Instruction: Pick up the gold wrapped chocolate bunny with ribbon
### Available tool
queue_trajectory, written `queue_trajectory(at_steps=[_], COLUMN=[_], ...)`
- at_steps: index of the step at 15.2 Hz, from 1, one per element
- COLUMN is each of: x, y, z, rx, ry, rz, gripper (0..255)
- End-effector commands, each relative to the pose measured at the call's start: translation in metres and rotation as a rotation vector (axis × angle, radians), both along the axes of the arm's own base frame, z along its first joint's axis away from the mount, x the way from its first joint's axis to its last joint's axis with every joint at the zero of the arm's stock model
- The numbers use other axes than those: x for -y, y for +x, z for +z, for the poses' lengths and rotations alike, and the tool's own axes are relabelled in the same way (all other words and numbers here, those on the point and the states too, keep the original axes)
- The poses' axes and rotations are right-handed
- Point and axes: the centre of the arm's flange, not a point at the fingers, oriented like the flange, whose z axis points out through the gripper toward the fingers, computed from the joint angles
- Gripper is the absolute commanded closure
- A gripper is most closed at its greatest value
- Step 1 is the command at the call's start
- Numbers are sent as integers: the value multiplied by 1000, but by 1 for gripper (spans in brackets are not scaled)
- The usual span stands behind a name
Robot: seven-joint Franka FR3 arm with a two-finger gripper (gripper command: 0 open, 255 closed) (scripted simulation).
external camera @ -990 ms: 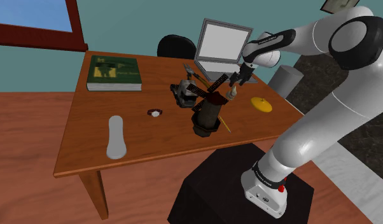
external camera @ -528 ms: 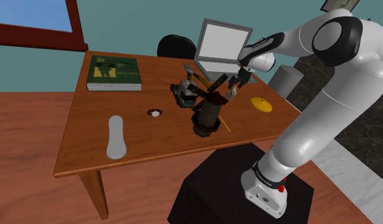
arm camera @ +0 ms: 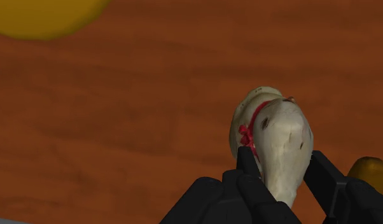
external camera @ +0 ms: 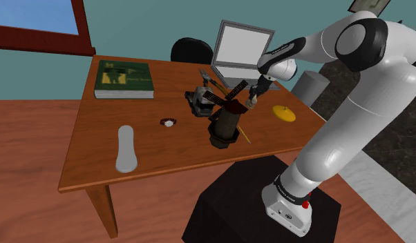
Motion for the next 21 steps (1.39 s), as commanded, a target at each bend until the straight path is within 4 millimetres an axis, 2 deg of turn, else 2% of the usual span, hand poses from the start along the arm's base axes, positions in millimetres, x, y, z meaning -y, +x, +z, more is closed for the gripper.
queue_trajectory(at_steps=[1,5,20,21], x=[0,0,0,0], y=[0,0,0,0], z=[-1,0,79,80], rx=[-1,-1,-1,-1], ry=[0,1,1,1], rz=[0,0,0,0], gripper=[255,255,255,255])
